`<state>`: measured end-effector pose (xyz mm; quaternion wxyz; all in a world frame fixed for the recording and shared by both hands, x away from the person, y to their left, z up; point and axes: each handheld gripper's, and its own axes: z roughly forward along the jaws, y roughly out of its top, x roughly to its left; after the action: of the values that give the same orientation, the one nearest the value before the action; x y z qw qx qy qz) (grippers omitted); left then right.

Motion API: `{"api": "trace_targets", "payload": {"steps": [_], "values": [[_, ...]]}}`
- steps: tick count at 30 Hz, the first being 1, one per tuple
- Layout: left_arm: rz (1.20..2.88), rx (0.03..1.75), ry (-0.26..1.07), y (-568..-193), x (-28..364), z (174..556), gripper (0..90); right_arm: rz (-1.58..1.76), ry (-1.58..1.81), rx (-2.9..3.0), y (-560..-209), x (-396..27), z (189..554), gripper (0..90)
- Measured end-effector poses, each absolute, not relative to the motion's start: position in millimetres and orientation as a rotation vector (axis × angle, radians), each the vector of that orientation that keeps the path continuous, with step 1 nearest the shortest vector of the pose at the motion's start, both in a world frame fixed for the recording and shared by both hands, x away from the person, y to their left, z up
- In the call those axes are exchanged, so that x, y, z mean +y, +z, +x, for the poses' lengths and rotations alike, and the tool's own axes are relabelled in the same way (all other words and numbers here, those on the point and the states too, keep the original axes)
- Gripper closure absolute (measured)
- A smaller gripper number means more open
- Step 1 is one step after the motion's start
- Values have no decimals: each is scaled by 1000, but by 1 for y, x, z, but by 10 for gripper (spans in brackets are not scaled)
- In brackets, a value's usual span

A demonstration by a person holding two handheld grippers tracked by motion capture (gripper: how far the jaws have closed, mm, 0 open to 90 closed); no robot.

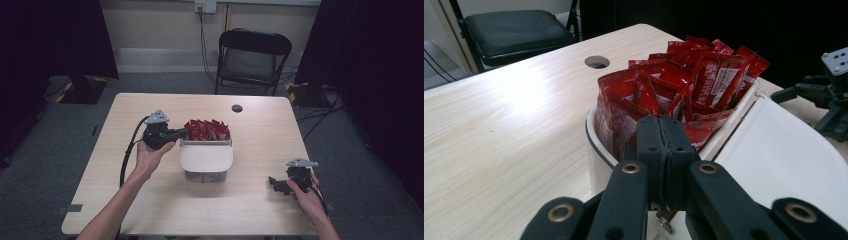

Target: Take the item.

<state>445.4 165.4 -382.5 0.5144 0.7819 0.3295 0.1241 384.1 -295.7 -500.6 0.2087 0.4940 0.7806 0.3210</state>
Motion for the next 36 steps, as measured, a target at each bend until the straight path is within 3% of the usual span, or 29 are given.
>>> {"api": "trace_targets", "payload": {"steps": [36], "values": [[1832, 790, 272, -372, 171, 445, 895, 1370, 894, 2175, -501, -296, 384, 0]]}}
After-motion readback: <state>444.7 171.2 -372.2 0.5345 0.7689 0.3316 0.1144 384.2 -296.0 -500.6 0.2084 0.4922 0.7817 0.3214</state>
